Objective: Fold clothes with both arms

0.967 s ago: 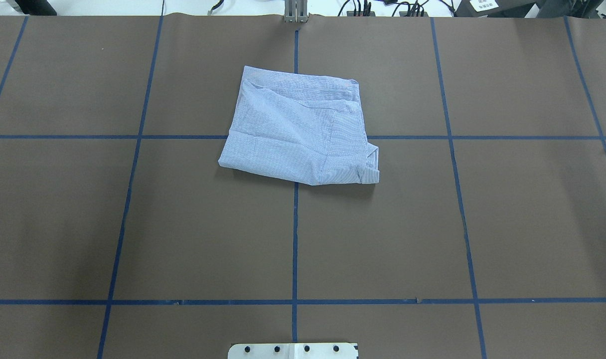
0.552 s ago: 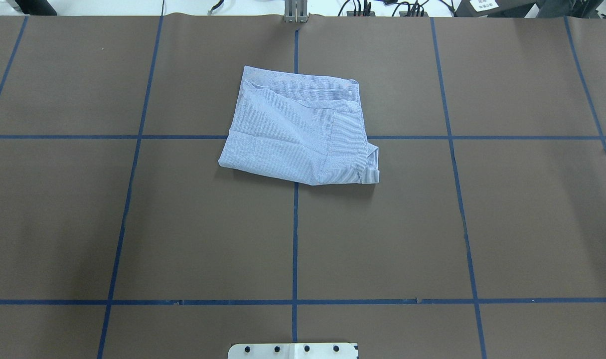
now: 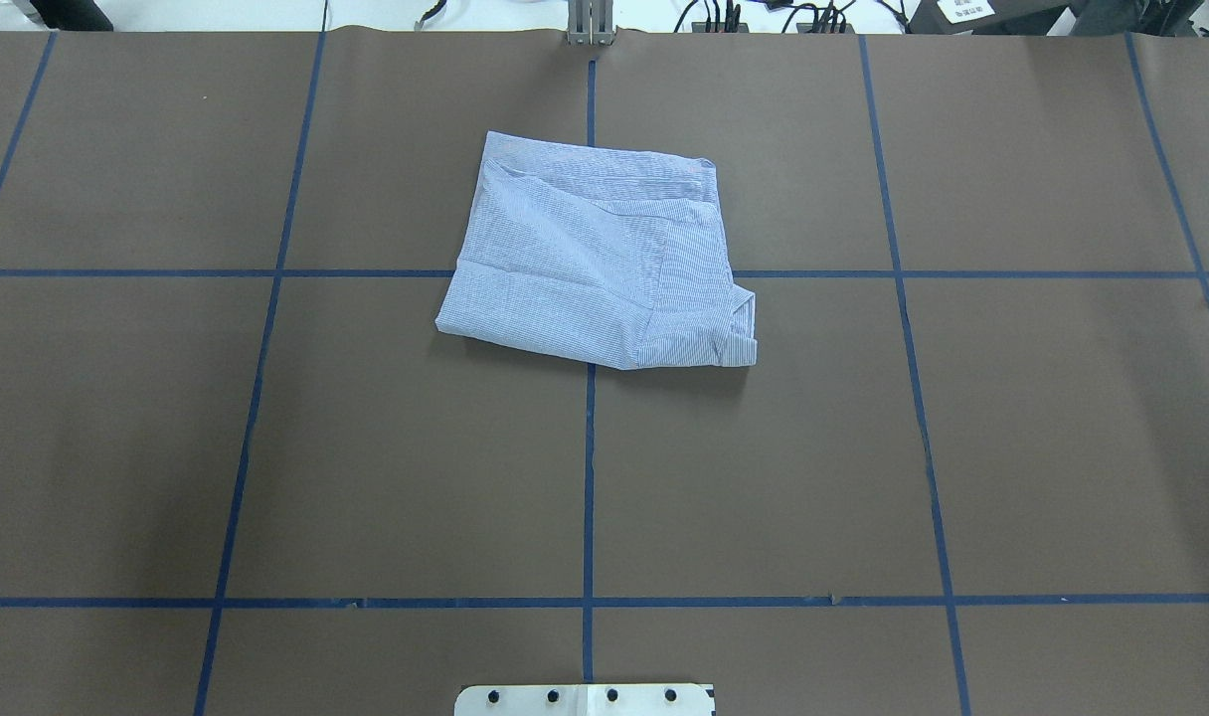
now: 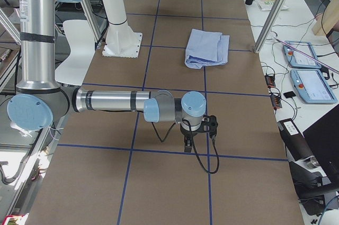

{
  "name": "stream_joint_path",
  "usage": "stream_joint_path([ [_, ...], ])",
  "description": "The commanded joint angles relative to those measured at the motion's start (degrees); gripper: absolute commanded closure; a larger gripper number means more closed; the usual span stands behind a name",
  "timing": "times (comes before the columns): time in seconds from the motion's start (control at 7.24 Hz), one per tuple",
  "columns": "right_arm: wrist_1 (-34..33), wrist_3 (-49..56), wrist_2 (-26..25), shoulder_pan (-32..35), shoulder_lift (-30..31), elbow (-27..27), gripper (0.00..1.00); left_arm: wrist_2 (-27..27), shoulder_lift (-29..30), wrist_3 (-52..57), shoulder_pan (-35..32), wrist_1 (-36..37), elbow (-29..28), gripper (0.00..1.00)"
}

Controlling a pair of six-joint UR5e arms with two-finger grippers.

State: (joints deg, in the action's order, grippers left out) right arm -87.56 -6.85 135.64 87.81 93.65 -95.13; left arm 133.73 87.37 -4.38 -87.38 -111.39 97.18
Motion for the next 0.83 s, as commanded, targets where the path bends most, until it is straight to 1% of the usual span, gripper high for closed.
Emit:
stream_joint_path([
  [0.0,0.0,-0.4,0.7,-0.3,0.2,-0.9,0.00,0.5,0.3,0.1,0.0,-0.2,1.0,0.00],
  [0.14,0.0,-0.4,0.7,-0.1,1.3,-1.7,0.00,2.2,0.2,0.1,0.0,-0.1,1.6,0.00],
  [0.41,0.0,-0.4,0.5,-0.1,2.8,-2.9,0.00,2.2,0.3,0.4,0.0,-0.1,1.5,0.00],
  [0.69,-0.1,-0.4,-0.2,-0.1,3.0,-4.3,0.00,2.2,0.3,0.4,0.0,-0.2,1.6,0.00],
])
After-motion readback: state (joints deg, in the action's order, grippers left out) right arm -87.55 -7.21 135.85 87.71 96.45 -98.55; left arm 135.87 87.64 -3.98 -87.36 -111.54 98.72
